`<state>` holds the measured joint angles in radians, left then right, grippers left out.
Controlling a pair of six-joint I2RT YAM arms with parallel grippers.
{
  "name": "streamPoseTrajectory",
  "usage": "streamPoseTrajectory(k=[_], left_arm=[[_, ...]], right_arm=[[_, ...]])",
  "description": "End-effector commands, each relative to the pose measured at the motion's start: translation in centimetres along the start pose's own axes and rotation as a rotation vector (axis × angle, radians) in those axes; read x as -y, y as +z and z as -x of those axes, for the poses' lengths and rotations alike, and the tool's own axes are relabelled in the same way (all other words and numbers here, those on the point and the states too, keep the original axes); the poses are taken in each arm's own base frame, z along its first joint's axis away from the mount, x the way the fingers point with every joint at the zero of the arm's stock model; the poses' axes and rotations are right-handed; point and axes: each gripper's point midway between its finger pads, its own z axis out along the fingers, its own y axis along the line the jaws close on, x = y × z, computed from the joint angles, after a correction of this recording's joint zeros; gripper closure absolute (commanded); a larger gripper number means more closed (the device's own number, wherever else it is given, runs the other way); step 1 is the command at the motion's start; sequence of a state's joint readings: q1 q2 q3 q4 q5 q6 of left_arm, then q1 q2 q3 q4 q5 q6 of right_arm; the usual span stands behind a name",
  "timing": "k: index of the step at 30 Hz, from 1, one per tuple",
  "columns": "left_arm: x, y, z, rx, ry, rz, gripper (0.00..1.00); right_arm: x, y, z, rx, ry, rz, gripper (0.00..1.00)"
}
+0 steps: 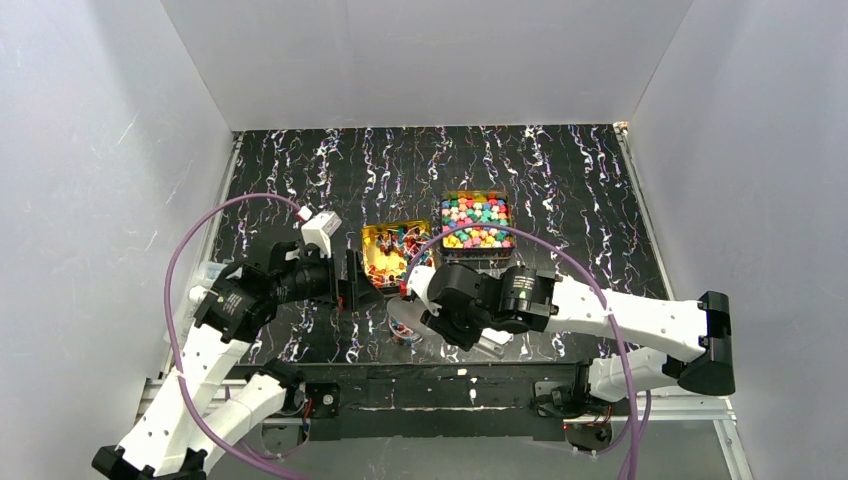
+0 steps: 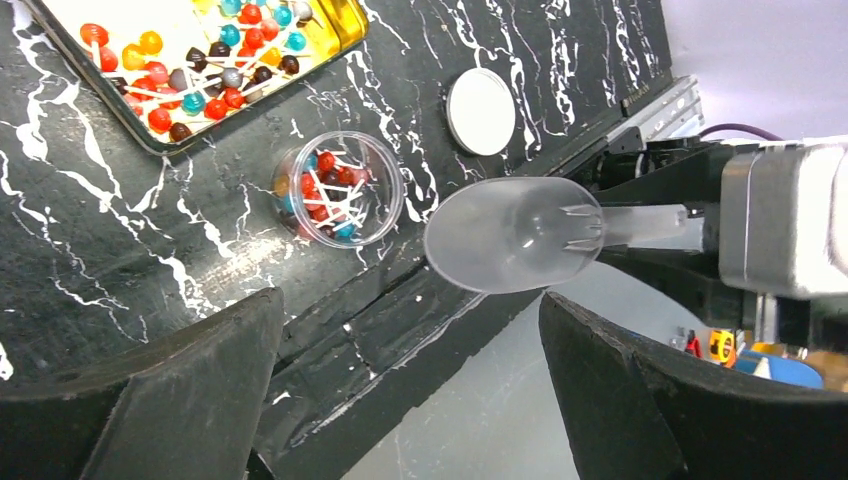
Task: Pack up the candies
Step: Adjust the spatula.
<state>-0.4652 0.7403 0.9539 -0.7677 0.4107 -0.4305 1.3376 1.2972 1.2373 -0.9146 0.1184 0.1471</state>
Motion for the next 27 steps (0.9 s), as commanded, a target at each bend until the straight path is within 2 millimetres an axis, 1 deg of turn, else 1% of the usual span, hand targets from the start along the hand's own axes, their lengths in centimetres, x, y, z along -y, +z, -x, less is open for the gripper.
streamPoseTrajectory(k=[1, 7, 11, 16, 19, 22, 27], left_arm=[[1.7, -0.7, -0.1, -0.041, -0.025, -0.056, 0.02], [1.6, -0.2, -0.4, -0.083, -0.058, -0.055, 0.02], [1.5, 0.3, -0.4, -0.109, -0.075, -0.047, 0.02], [1.5, 0.9, 0.0, -0.127, -0.088, -0.042, 0.02], [1.2, 1.3, 0.1, -0.137, -0.093, -0.029, 0.02], [0.9, 1.8, 0.1, -0.151, -0.102, -0.017, 0.02], [0.6, 2.7, 0.5, -0.160, -0.109, -0.010, 0.02]], right_arm=[[0.7, -0.9, 2.6, 0.154, -0.100, -0.071, 0.99], [0.7, -2.1, 3.7, 0.244, -0.160, -0.089, 0.99], [0.4, -3.1, 4.4, 0.301, -0.205, -0.086, 0.99], [0.6, -4.0, 4.6, 0.341, -0.226, -0.095, 0.99], [0.9, -5.0, 4.7, 0.376, -0.227, -0.110, 0.99], [1.4, -6.6, 5.2, 0.441, -0.218, -0.126, 0.99], [1.8, -10.1, 6.6, 0.608, -0.181, -0.133, 0.99]])
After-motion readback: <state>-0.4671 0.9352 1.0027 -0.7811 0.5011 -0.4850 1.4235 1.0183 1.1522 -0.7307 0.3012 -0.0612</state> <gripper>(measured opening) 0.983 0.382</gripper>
